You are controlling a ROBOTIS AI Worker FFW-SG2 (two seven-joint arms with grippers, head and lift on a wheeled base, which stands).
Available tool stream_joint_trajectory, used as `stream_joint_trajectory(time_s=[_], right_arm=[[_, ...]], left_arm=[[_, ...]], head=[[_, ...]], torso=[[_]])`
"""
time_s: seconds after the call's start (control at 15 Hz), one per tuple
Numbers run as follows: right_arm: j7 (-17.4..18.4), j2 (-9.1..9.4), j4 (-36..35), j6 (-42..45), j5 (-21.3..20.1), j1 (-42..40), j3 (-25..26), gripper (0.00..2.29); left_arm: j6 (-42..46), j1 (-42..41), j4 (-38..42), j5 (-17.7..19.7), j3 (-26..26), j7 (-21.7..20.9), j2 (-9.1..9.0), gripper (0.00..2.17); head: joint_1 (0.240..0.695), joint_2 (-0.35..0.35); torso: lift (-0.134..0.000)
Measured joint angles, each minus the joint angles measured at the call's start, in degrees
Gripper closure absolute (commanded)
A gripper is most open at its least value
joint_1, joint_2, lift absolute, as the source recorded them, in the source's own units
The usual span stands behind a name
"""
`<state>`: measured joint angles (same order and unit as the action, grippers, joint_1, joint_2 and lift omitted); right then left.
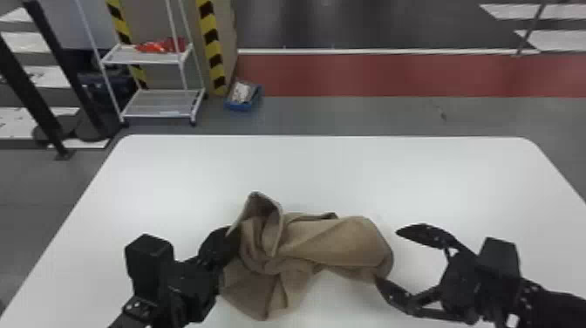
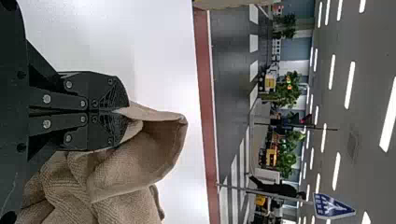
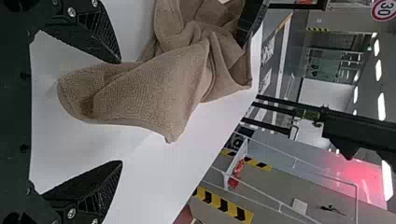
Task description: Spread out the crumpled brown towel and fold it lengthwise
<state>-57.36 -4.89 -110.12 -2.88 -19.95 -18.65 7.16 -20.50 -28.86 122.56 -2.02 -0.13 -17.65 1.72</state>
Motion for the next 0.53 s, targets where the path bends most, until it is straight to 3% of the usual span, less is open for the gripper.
stream_joint_trajectory(time_s=[0.07, 0.13, 0.2, 0.27, 0.53], right_arm=[[-0.37, 0.00, 2.47, -1.70, -0.22, 2.02, -0.23, 0.51], [-1.42, -0.05, 4.54, -3.07, -0.27, 3.74, -0.33, 0.98], [-3.85, -0.13, 6.79, -3.91, 0.19, 5.47, -0.41, 1.67], [-5.81, -0.18, 8.55, -3.85, 1.43, 6.64, -0.37, 2.07], [-7.77, -0.34, 10.96, 1.73, 6.81, 7.47, 1.45, 2.26]], left_arm=[[0.08, -0.04, 0.07, 0.00, 0.02, 0.00, 0.03, 2.15], [0.12, -0.08, 0.12, 0.00, 0.00, 0.00, 0.04, 2.15], [0.18, -0.14, 0.19, 0.00, -0.02, 0.00, 0.04, 2.15], [0.25, -0.24, 0.24, 0.00, -0.04, -0.01, 0.04, 2.15], [0.60, -0.48, 0.37, 0.00, 0.01, -0.01, 0.04, 2.15]], head=[[0.695, 0.027], [0.695, 0.025], [0.695, 0.027], [0.695, 0.031], [0.695, 0.037]], torso=[[-0.124], [-0.124], [-0.124], [-0.124], [-0.124]])
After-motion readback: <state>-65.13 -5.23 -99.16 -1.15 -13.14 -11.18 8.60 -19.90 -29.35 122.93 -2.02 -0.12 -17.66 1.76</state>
